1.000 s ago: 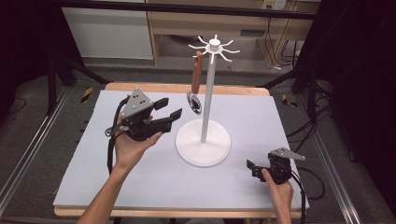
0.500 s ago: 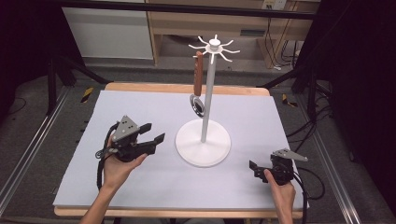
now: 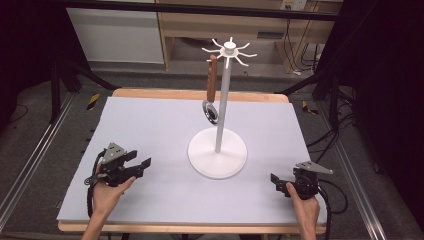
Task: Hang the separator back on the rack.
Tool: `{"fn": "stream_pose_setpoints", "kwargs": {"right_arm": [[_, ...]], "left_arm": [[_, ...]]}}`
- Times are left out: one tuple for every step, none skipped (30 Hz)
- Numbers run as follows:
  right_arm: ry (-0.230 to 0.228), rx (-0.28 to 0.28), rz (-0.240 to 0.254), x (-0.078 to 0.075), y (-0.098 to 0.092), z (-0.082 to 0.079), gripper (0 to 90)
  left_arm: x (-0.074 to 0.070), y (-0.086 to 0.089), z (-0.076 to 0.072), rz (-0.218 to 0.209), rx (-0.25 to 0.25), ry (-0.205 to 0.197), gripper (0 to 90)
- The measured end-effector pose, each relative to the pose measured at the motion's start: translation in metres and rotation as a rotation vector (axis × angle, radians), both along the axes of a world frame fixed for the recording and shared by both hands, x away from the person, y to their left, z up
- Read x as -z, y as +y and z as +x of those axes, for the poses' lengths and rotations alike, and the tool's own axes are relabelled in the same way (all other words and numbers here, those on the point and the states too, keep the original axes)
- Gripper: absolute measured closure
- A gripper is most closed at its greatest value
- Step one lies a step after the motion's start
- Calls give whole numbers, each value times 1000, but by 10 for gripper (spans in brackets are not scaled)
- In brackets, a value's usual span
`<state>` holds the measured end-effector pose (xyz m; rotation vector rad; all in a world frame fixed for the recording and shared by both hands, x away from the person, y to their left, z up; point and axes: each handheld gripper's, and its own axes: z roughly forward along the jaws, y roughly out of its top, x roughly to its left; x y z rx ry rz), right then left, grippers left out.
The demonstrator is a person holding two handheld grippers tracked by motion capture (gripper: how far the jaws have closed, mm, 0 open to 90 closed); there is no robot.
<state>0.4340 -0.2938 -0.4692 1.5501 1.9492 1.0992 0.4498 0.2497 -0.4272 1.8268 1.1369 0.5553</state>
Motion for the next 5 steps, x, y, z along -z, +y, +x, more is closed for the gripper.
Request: {"fn": "stream_pose_setpoints", "kwargs": {"right_arm": [[-2,-1,0,0,-1,0,58],[-1,0,3,0,-1,0,58],[2,6,6,0,-2,-1,58],[-1,5,5,1,-2,-1,58],[1,4,4,2,-3,-1,59]], "left_arm": [[3,3,2,-5,-13,6,368],[6,6,3,10,-27,10,365],[9,9,4,29,-43,12,359],[12,12,5,38,-57,20,356],[16,16,6,37,-67,27,353]]}}
